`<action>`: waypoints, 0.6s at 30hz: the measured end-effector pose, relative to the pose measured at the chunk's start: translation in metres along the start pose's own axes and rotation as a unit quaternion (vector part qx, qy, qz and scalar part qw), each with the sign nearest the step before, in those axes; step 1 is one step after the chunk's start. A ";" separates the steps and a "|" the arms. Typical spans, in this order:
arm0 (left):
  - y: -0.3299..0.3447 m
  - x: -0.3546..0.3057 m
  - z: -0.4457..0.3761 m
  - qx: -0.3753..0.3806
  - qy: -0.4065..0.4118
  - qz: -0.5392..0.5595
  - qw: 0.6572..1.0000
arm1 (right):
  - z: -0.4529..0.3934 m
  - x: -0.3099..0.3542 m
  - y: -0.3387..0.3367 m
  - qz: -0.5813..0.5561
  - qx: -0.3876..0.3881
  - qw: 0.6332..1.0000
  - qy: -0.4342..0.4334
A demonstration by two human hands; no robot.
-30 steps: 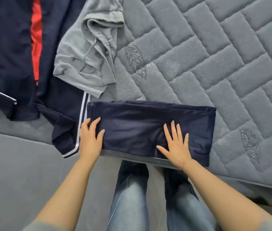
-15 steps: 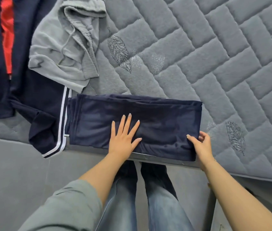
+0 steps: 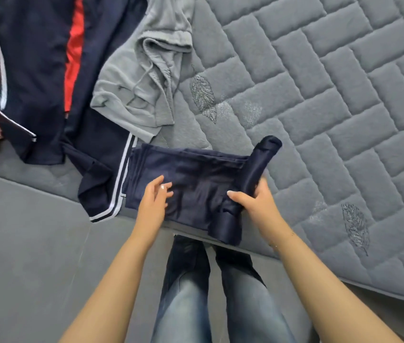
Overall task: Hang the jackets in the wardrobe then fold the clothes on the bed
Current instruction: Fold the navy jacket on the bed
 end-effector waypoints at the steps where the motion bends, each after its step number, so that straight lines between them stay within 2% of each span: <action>1: -0.015 0.001 0.000 -0.019 -0.010 0.024 0.999 | -0.007 0.004 0.026 0.019 0.021 1.000 -0.004; 6: -0.075 0.025 -0.003 -0.076 -0.080 0.146 0.983 | -0.053 -0.018 0.149 0.115 0.126 0.984 0.059; 8: -0.087 0.037 0.000 -0.094 -0.101 0.181 0.974 | -0.063 -0.034 0.175 0.146 0.172 0.968 0.110; 10: -0.092 0.047 0.008 -0.122 -0.104 0.171 0.972 | -0.068 -0.042 0.174 0.150 0.171 0.965 0.133; 13: -0.092 0.058 0.032 -0.197 -0.091 0.136 0.967 | -0.069 -0.032 0.142 0.187 0.123 0.972 0.070; 15: -0.081 0.069 0.049 -0.237 -0.111 0.138 0.955 | -0.070 -0.015 0.115 0.219 0.089 0.972 0.012; 18: -0.044 0.087 0.064 -0.226 -0.172 0.205 0.936 | -0.076 0.009 0.087 0.326 0.052 0.942 -0.061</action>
Point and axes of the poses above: each hand's wrist, its own z-axis away from the middle knuckle, its own y-axis out of the palm, x = y × z, the point moved 8 cm from there along -z, towards the middle knuckle, and after that the axes turned 3 degrees about x, right-handed, at the moved point
